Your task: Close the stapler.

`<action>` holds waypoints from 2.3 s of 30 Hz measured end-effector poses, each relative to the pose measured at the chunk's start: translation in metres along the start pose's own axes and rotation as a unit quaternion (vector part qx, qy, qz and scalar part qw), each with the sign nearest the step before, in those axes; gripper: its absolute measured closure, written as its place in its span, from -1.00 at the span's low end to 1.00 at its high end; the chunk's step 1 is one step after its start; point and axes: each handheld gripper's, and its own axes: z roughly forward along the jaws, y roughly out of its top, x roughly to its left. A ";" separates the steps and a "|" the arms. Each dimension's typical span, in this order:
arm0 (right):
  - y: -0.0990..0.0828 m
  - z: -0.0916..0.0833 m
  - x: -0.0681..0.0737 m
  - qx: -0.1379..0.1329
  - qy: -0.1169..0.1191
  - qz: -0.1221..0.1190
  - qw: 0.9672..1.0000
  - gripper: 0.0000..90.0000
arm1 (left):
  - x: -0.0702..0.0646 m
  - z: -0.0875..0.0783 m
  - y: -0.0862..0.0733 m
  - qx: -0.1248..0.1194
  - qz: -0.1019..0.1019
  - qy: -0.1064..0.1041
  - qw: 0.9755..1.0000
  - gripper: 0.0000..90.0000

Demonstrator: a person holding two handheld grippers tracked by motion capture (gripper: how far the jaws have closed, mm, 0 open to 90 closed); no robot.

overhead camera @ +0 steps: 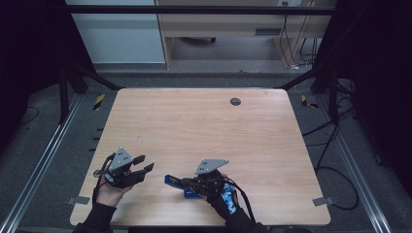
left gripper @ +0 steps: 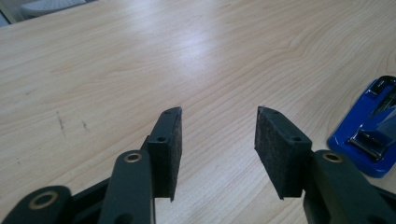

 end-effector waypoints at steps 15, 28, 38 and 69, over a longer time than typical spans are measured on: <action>-0.002 -0.010 -0.002 -0.004 -0.003 0.005 1.000 1.00 | 0.001 0.005 -0.006 0.007 -0.002 0.003 1.000 0.11; -0.006 -0.025 -0.005 -0.008 -0.011 0.011 1.000 1.00 | 0.000 0.005 -0.008 0.006 -0.002 0.005 1.000 0.11; -0.010 -0.032 -0.008 -0.008 -0.013 0.017 1.000 1.00 | 0.000 0.005 -0.009 0.007 -0.001 0.001 1.000 0.11; 0.020 -0.063 -0.008 -0.067 -0.051 0.003 0.996 0.97 | -0.001 0.000 -0.014 0.003 -0.015 0.022 1.000 0.11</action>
